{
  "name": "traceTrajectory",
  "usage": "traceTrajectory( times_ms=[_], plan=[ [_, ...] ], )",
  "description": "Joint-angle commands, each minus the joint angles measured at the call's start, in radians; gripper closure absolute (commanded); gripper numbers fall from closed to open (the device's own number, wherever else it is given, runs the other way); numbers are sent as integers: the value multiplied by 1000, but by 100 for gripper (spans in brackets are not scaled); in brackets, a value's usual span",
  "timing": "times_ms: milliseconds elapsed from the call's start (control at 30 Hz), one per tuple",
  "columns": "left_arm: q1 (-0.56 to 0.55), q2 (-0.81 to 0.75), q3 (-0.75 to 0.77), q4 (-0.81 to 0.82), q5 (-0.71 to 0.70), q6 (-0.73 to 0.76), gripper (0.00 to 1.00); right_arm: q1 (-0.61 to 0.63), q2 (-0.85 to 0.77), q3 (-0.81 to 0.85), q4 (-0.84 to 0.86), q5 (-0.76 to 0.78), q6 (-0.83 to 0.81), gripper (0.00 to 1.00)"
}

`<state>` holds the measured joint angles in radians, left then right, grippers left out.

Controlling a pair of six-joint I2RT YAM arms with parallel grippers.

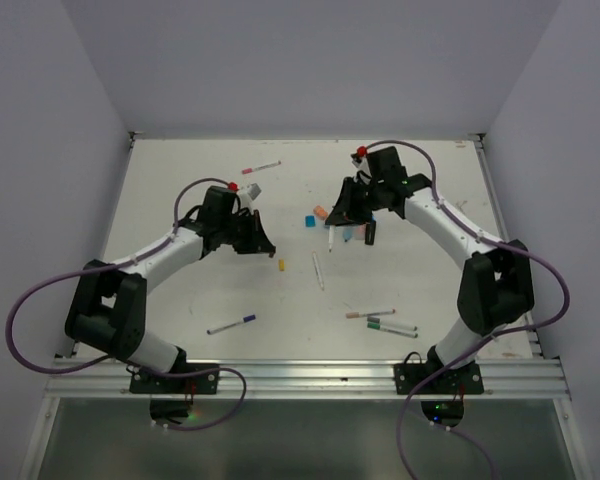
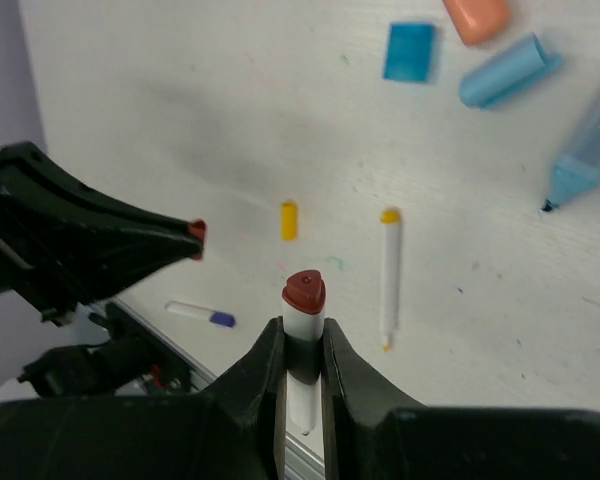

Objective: Open the pen caps

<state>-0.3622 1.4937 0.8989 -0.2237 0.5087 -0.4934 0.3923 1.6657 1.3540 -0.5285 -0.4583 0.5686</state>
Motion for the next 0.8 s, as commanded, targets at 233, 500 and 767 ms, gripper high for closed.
traceTrajectory(
  times_ms=[233,500,767],
  plan=[
    [-9,128,43,-16,-240,-40,100,5,48,-95,-202,89,-164,100],
    [-43,195,12,64,-233,-125,100,11,170,-53,-169,93,-165,100],
    [-50,217,3,95,-211,-157,90,33,239,-27,-159,124,-193,100]
  ],
)
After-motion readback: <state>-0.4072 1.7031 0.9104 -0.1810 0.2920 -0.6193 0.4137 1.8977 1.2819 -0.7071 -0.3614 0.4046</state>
